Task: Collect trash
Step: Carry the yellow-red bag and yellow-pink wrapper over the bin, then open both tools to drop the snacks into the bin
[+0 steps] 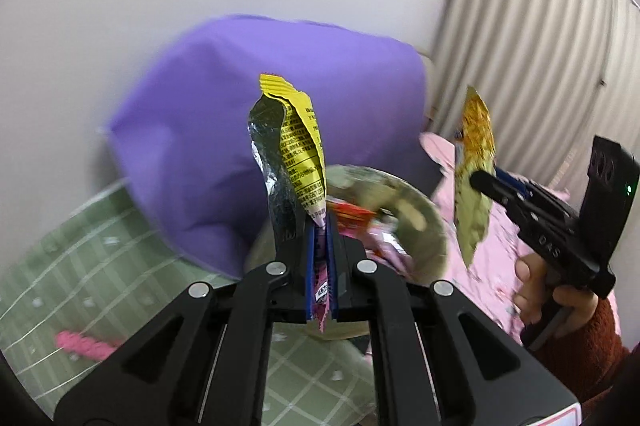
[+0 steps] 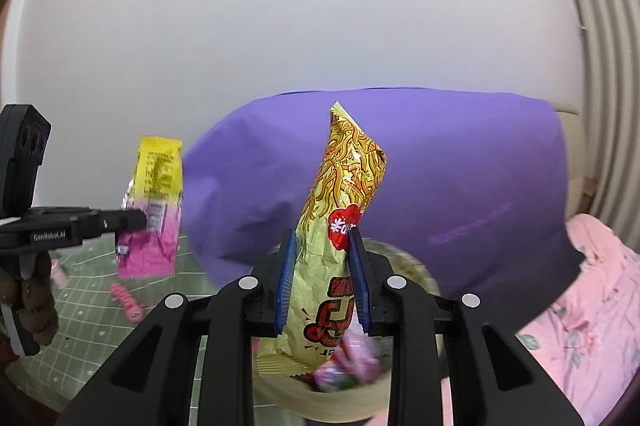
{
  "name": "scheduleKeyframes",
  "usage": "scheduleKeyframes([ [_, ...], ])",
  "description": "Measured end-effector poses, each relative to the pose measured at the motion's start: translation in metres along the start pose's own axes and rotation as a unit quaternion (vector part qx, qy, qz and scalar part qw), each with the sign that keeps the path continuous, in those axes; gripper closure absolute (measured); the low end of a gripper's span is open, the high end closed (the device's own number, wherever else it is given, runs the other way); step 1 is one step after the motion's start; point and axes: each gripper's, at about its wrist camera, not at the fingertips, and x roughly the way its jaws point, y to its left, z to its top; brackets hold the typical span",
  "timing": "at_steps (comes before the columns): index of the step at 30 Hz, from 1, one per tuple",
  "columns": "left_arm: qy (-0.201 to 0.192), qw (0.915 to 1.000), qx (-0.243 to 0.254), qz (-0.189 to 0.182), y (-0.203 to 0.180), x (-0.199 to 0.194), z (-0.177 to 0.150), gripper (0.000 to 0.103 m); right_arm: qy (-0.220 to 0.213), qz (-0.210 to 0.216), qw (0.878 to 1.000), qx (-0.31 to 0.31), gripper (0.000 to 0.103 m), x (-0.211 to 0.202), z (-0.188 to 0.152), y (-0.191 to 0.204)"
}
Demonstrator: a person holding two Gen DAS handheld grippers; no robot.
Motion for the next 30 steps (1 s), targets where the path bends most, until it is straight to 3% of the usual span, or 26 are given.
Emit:
scheduleKeyframes([
  [5,0.06,0.9938,0.026,-0.09,-0.029,0.057,0.001,0.098,-0.012,-0.024,0.999,0.03,0.077,-0.009,-0.001,-0.039],
  [9,0.129,0.9842,0.02,-0.12,-0.034,0.117,0.002,0.098,-0.006,-0.023,0.999,0.041,0.077,-0.003,-0.002,-0.061],
  [11,0.173,0.9795,0.022,-0.101,-0.032,0.15,0.0,0.098,-0.003,-0.019,0.999,0.038,0.077,-0.003,-0.002,-0.068],
  [13,0.223,0.972,0.063,-0.039,-0.032,0.181,-0.009,0.098,0.008,-0.006,1.0,0.029,0.077,0.011,-0.003,-0.069],
  [15,0.255,0.9628,0.086,-0.018,-0.032,0.198,-0.02,0.098,0.027,0.018,0.999,0.025,0.077,0.026,-0.003,-0.073],
  [19,0.253,0.9636,0.085,-0.022,-0.032,0.201,-0.025,0.098,0.079,0.068,0.994,0.015,0.077,0.061,-0.01,-0.07],
  [24,0.212,0.9735,0.027,-0.081,-0.015,0.176,-0.022,0.094,0.131,0.108,0.985,-0.004,0.077,0.097,-0.023,-0.057],
  [30,0.199,0.9766,0.006,-0.083,-0.003,0.15,-0.027,0.09,0.169,0.133,0.976,-0.015,0.077,0.118,-0.031,-0.047],
])
